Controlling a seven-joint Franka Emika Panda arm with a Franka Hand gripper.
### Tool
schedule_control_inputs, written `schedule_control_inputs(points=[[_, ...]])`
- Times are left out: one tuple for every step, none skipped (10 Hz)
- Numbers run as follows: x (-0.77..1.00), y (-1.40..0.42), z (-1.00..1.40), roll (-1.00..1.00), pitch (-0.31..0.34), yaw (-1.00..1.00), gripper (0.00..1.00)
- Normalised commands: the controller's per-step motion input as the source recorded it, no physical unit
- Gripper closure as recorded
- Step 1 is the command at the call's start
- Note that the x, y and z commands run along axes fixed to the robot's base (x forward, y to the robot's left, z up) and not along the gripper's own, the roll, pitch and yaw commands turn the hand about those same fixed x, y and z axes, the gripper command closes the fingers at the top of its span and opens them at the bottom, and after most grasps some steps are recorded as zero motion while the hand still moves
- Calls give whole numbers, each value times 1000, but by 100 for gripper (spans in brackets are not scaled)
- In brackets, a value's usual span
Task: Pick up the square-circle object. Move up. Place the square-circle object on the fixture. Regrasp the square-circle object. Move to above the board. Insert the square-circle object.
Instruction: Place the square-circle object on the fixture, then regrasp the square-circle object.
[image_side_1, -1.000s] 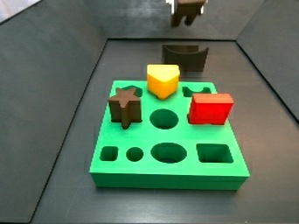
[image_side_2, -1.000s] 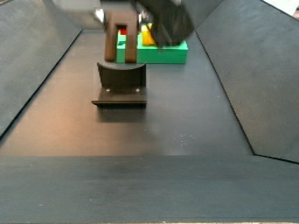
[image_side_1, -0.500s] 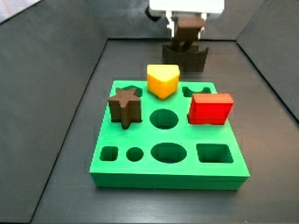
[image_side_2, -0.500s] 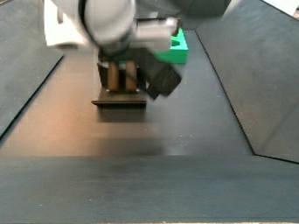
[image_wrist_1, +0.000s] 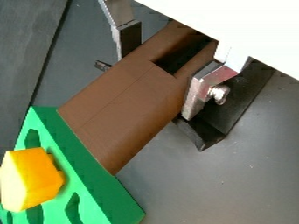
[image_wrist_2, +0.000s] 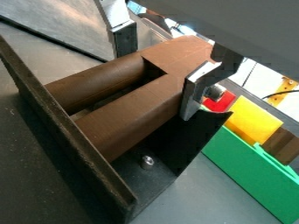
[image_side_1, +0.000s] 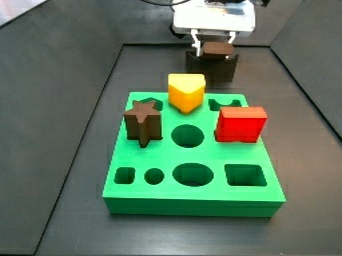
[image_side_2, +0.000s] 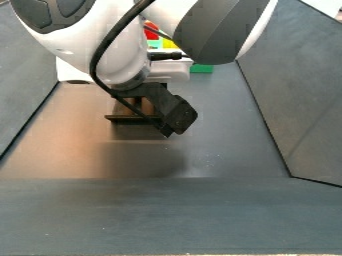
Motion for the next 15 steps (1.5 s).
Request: schedule_control_inputs(points=[[86, 135, -286, -108, -47, -88, 100], [85, 133, -286, -108, -47, -78, 100], [0, -500, -167, 0, 0, 0, 100], [0, 0, 0, 0, 0, 0, 0], [0, 0, 1000, 25, 36, -20, 0], [-4, -2, 1000, 26, 40, -16, 0], [-23, 0, 1000, 45, 49, -9, 0], [-26, -5, 1000, 55, 53, -9, 0], [-29, 1, 1000, 56, 62, -12, 0], [-29, 3, 940, 54, 66, -13, 0], [-25, 4, 703, 48, 73, -19, 0], [-20, 8, 462, 42, 71, -24, 0], [-22, 6, 277, 39, 67, -30, 0], [-1000, 0, 0, -29, -3, -24, 0], [-1000, -1, -30, -41, -35, -27, 0]])
